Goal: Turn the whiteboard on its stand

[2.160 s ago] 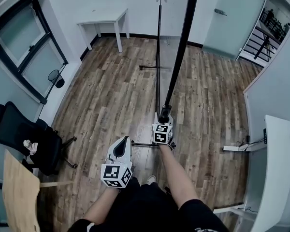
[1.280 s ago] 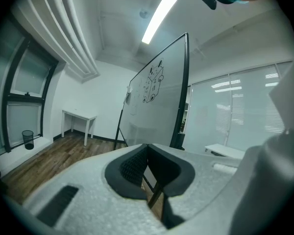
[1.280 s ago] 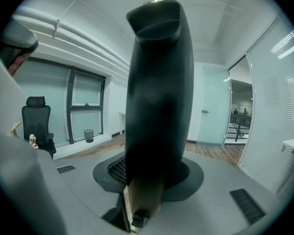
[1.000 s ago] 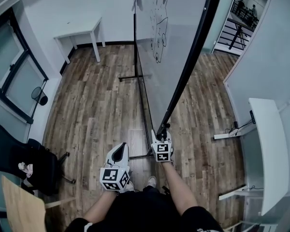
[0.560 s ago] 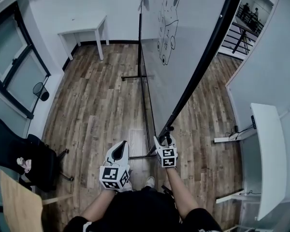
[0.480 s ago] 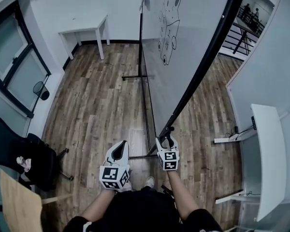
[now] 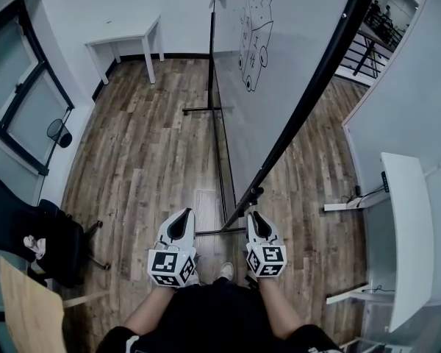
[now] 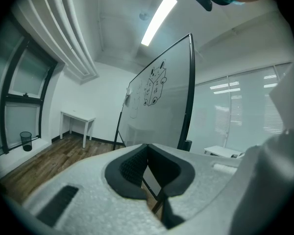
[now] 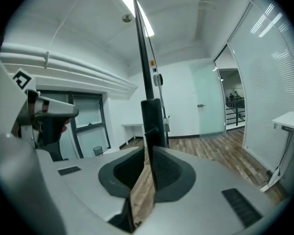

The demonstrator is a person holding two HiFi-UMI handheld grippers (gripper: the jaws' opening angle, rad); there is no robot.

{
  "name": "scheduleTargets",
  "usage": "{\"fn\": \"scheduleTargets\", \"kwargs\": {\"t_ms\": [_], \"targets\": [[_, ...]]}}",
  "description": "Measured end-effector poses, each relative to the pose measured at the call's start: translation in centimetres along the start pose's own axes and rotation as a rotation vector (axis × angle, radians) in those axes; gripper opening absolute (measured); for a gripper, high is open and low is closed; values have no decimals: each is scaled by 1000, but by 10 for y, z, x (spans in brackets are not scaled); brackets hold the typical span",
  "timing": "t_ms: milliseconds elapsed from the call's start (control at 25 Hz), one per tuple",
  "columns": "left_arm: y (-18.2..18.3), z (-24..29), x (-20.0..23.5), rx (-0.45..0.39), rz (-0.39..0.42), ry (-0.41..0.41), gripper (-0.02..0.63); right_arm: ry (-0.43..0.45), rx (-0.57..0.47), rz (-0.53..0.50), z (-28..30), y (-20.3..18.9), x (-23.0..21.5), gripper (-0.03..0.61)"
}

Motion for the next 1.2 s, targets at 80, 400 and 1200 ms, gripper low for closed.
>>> {"fn": "scheduleTargets", "kwargs": {"t_ms": [80, 400, 1200], "targets": [[0, 0, -1, 2, 0, -3, 15, 7, -37, 9, -10, 12, 7, 39], [-6, -6, -1, 20, -14, -4, 15, 20, -125, 30, -46, 37, 40, 19], [-21, -4, -5, 65, -6, -33, 15, 21, -108, 56, -49, 30, 46, 12]]}}
Point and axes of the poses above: the fingertips, and each gripper's own axes: z forward along the fingers, x to its left, y out of its top, the point moved 9 cm from there along -z, backward along the fingers, and after that the axes turned 11 degrees about y, right-handed, at the moved point
